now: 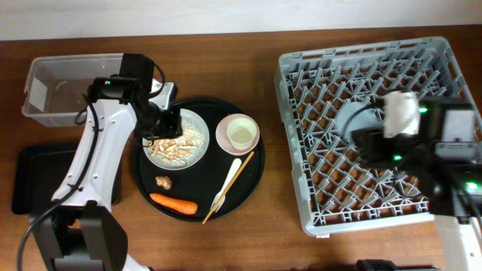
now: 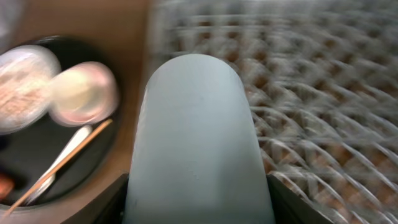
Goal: Sort waste into correct bins and load items into the dishwasher rack
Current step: 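Carry the blue cup with the right gripper and place it in the rack's right side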
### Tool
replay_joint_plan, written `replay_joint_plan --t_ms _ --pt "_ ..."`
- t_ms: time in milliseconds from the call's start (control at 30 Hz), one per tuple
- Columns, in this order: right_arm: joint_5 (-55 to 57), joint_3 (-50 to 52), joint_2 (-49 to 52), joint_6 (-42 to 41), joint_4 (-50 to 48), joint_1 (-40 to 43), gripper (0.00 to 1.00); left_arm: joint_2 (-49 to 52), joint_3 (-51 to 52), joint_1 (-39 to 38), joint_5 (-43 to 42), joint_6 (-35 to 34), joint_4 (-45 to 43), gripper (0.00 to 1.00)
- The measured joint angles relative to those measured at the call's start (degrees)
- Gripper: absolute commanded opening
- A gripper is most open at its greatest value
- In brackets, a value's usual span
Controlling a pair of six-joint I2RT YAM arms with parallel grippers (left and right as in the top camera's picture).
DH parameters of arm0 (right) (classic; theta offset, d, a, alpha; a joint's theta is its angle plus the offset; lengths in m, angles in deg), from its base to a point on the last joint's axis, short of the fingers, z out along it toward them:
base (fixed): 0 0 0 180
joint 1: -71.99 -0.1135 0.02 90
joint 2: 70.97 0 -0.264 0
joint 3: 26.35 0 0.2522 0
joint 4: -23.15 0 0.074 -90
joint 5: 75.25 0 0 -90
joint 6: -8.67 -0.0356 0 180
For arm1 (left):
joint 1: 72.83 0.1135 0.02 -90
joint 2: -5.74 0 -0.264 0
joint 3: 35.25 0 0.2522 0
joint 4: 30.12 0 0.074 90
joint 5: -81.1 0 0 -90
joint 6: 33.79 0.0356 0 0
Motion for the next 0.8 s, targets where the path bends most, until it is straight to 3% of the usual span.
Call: replay_joint_plan --t_ms 267,433,800 --pt "3.96 -0.76 4.87 -1.60 2.12 21.09 0.43 0.00 0.00 0.02 4.76 0.00 0.20 0.27" --pt "6.05 -0.81 11.06 -2.91 2.05 29.49 0.43 0.00 0.00 0.02 5.49 0.00 0.24 0.27" --pt "11.23 -0.81 20.79 -8.04 -0.52 34.97 0.41 0.00 0.00 0.02 5.64 0.00 0.22 0.27"
